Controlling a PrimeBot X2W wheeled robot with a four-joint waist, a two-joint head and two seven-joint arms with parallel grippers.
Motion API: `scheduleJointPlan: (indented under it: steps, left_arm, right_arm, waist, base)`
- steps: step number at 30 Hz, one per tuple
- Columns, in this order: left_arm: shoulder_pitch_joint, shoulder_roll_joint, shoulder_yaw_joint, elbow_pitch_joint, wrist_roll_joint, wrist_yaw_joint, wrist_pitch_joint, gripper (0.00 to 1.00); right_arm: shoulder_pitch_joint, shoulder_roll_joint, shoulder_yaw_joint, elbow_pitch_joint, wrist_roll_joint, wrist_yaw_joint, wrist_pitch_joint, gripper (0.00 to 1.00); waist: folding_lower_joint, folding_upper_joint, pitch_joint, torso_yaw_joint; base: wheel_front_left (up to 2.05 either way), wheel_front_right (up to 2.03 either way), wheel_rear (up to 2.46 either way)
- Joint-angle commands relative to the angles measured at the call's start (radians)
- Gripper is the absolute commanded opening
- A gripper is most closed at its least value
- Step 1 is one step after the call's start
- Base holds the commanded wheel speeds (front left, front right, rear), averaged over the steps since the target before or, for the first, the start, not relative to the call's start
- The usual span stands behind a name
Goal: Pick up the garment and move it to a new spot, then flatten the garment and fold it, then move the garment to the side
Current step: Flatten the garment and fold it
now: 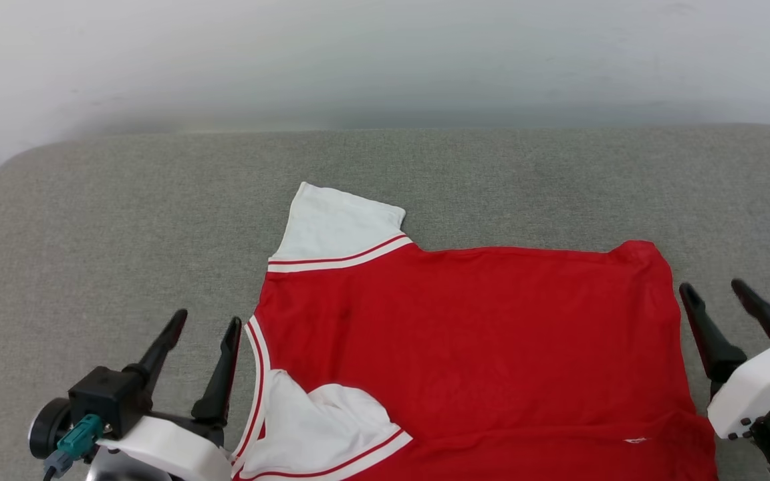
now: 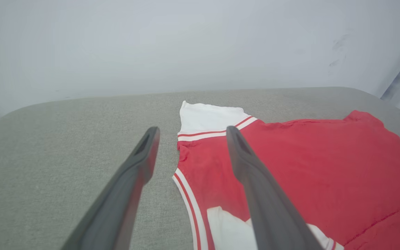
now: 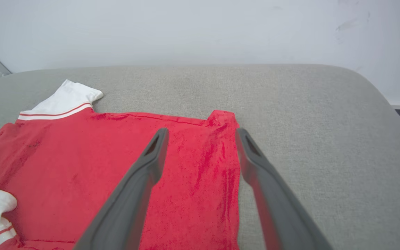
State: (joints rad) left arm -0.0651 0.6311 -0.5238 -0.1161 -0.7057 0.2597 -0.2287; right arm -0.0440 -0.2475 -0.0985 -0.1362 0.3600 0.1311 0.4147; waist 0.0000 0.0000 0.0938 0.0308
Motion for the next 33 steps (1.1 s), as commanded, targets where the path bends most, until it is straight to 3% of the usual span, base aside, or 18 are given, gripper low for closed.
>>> scheduleJointPlan:
  steps: [1, 7, 14, 20, 23, 26, 33]
  left_arm:
    - [-0.015, -0.019, 0.025, 0.000, 0.046, 0.010, -0.026, 1.00]
    - [0.003, -0.095, 0.123, -0.047, 0.149, -0.005, -0.038, 1.00]
    - [0.043, -0.180, 0.228, -0.056, 0.250, -0.087, -0.038, 1.00]
    - [-0.001, -0.208, 0.276, -0.031, 0.277, -0.173, -0.037, 1.00]
    - [-0.058, -0.173, 0.271, -0.002, 0.279, -0.224, -0.027, 1.00]
    - [-0.156, -0.125, 0.264, 0.029, 0.264, -0.277, 0.053, 1.00]
    - [-0.452, 0.018, 0.232, 0.161, 0.163, -0.369, 0.431, 1.00]
  right_arm:
    - [-0.016, 0.017, 0.002, -0.012, -0.012, -0.001, -0.093, 1.00]
    - [-0.003, 0.057, 0.013, -0.018, -0.014, -0.001, -0.273, 1.00]
    - [-0.001, 0.081, 0.043, -0.002, -0.036, -0.001, -0.414, 1.00]
    - [-0.037, 0.075, 0.056, 0.009, -0.043, -0.001, -0.466, 1.00]
    - [-0.054, 0.074, 0.065, 0.009, -0.045, -0.001, -0.480, 1.00]
    - [-0.075, 0.079, 0.076, 0.008, -0.046, -0.001, -0.489, 1.00]
    - [-0.124, 0.095, 0.119, 0.019, -0.055, -0.001, -0.520, 1.00]
  waist:
    - [0.0000, 0.0000, -0.001, -0.005]
    - [0.0000, 0.0000, 0.003, -0.012]
    - [0.0000, 0.0000, 0.021, -0.028]
    - [0.0000, 0.0000, 0.060, -0.061]
    - [0.0000, 0.0000, 0.094, -0.089]
    - [0.0000, 0.0000, 0.138, -0.123]
    - [0.0000, 0.0000, 0.244, -0.223]
  base:
    - [0.00, 0.00, 0.00]
    - [0.00, 0.00, 0.00]
    - [0.00, 0.00, 0.00]
    - [0.00, 0.00, 0.00]
    - [0.00, 0.00, 0.00]
    - [0.00, 0.00, 0.00]
    - [0.00, 0.00, 0.00]
